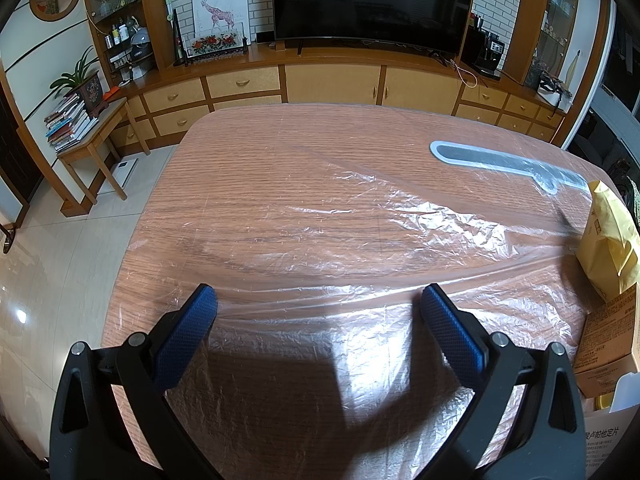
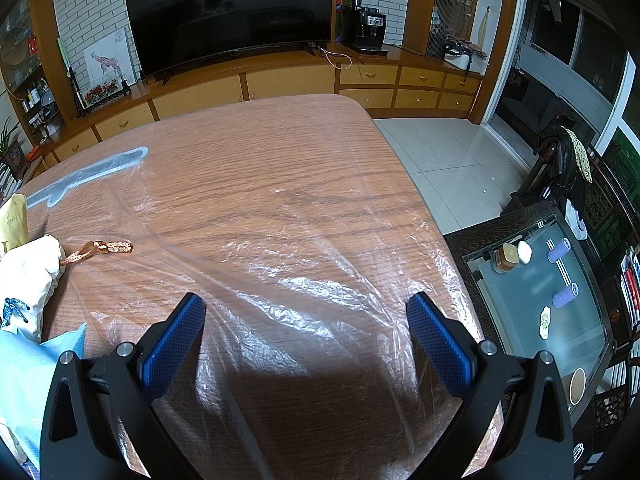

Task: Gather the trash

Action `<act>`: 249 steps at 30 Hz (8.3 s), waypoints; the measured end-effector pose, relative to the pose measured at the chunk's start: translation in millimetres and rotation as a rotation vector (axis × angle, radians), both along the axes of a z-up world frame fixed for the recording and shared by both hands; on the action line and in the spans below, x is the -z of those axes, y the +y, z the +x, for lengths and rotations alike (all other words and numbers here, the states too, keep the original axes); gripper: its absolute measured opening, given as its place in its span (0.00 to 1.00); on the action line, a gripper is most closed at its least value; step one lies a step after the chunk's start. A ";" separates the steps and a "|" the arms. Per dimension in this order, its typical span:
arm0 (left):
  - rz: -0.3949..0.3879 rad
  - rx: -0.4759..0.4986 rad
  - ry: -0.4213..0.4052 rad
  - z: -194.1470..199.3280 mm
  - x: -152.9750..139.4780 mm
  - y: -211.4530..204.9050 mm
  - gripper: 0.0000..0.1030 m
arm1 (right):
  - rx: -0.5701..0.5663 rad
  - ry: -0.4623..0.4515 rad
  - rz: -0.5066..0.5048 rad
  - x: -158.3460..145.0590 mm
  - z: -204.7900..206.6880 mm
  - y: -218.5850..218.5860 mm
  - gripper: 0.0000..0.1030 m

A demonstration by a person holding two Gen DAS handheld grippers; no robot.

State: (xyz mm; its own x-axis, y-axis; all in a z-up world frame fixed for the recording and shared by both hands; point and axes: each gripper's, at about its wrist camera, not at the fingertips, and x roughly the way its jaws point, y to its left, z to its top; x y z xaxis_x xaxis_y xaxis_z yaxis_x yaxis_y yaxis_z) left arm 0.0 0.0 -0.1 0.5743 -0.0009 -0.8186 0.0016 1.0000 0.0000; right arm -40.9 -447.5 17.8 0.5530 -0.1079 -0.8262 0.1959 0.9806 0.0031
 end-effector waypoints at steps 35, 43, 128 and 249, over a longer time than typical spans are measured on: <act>0.002 0.009 0.001 0.3 -0.1 -0.7 0.99 | 0.019 0.021 0.005 -0.2 2.3 -2.4 0.96; -0.008 0.067 -0.080 -36.1 -38.4 5.5 0.99 | 0.059 -0.108 0.063 -60.7 -26.0 -20.3 0.96; -0.368 0.378 -0.150 -143.3 -84.5 -54.8 0.18 | -0.163 -0.190 0.290 -106.5 -72.2 75.6 0.47; -0.114 0.667 0.262 -287.2 80.8 -162.7 0.72 | -0.446 0.295 0.179 67.6 -264.1 207.2 0.77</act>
State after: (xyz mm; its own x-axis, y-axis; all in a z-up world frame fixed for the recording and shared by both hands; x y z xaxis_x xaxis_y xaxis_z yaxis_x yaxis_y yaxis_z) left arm -287.2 -162.6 -80.9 0.2063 -0.3764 -0.9032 0.5970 0.7797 -0.1886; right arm -305.1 -240.3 -49.8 0.2559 0.2397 -0.9365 -0.2194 0.9579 0.1852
